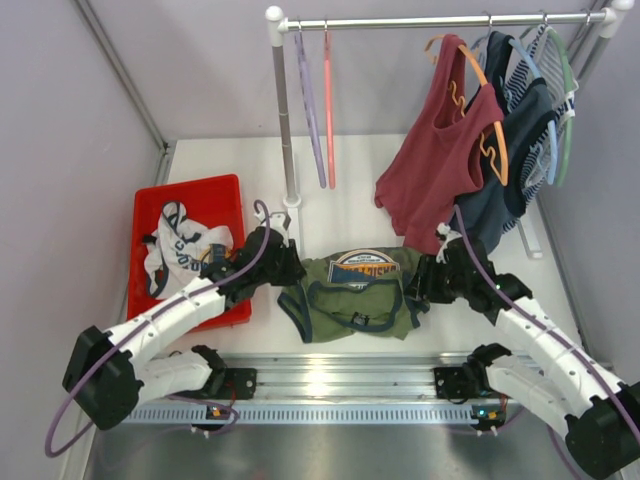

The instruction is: Place the tank top on the hanger

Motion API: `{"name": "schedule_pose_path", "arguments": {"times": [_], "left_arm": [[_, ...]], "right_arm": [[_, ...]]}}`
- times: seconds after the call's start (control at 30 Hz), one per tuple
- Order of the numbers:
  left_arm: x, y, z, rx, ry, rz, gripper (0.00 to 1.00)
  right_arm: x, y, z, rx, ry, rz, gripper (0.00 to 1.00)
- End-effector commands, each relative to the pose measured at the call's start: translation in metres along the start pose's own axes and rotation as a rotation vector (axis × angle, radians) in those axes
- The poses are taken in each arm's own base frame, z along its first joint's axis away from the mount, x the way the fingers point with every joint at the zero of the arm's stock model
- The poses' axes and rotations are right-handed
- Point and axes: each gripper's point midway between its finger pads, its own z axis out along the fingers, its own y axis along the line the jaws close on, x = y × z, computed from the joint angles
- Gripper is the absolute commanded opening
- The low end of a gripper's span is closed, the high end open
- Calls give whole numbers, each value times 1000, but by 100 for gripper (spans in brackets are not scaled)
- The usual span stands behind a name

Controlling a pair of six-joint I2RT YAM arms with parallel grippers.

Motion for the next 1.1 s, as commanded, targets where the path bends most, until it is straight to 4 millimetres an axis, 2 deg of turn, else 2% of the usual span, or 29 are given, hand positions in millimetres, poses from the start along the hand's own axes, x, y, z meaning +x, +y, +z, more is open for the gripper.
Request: {"name": "schedule_pose_path", "arguments": {"times": [0.0, 0.07, 0.17, 0.23, 0.3, 0.33, 0.4, 0.43, 0.53, 0.6, 0.63, 0.7, 0.73, 0.8, 0.83, 0.87, 0.9, 0.93, 0.97, 1.0, 1.03, 1.07], "left_arm": [[-35, -22, -23, 72, -100, 12, 34], [-44, -27, -34, 83, -121, 25, 41], [-63, -30, -59, 75, -176, 38, 45], [-73, -33, -73, 80, -205, 46, 46], [-90, -44, -95, 112, -257, 49, 46], [-105, -53, -110, 141, -302, 52, 46], [-122, -62, -129, 166, -352, 56, 46], [-140, -71, -147, 182, -408, 60, 46], [-162, -81, -169, 192, -464, 74, 46], [-170, -83, -175, 194, -485, 77, 46], [-173, -85, -177, 195, -494, 80, 46], [-175, -85, -176, 187, -494, 80, 46], [-175, -84, -175, 184, -491, 75, 46], [-172, -85, -174, 191, -484, 72, 46], [-171, -84, -172, 192, -480, 63, 46], [-170, -84, -171, 192, -477, 59, 46], [-169, -82, -172, 188, -479, 56, 46], [-167, -81, -171, 185, -473, 49, 46], [-165, -80, -170, 184, -468, 48, 46], [-163, -79, -173, 187, -470, 47, 46], [-161, -78, -173, 183, -467, 44, 46], [-160, -76, -174, 180, -468, 41, 46]], "right_arm": [[-18, 10, -8, -24, -70, -36, 48], [-22, 11, -13, -16, -74, -37, 48], [-28, 18, -24, -25, -92, -48, 47], [-37, 25, -33, -42, -120, -56, 48], [-39, 31, -40, -61, -125, -64, 48], [-42, 36, -44, -72, -131, -70, 48], [-42, 39, -47, -76, -133, -77, 48], [-45, 43, -49, -86, -140, -79, 48], [-55, 57, -58, -116, -172, -97, 48], [-62, 70, -63, -131, -184, -111, 49], [-77, 82, -72, -137, -220, -118, 49], [-90, 104, -81, -163, -250, -152, 49], [-113, 119, -90, -154, -301, -162, 50], [-134, 139, -101, -160, -341, -191, 53], [-165, 158, -127, -170, -439, -202, 53], [-180, 165, -120, -150, -445, -207, 56], [-196, 172, -126, -140, -482, -212, 58], [-231, 190, -159, -146, -597, -217, 60], [-245, 195, -142, -102, -574, -231, 62], [-261, 205, -147, -99, -606, -236, 63], [-291, 223, -157, -104, -669, -243, 65], [-303, 231, -162, -111, -695, -243, 69]]}}
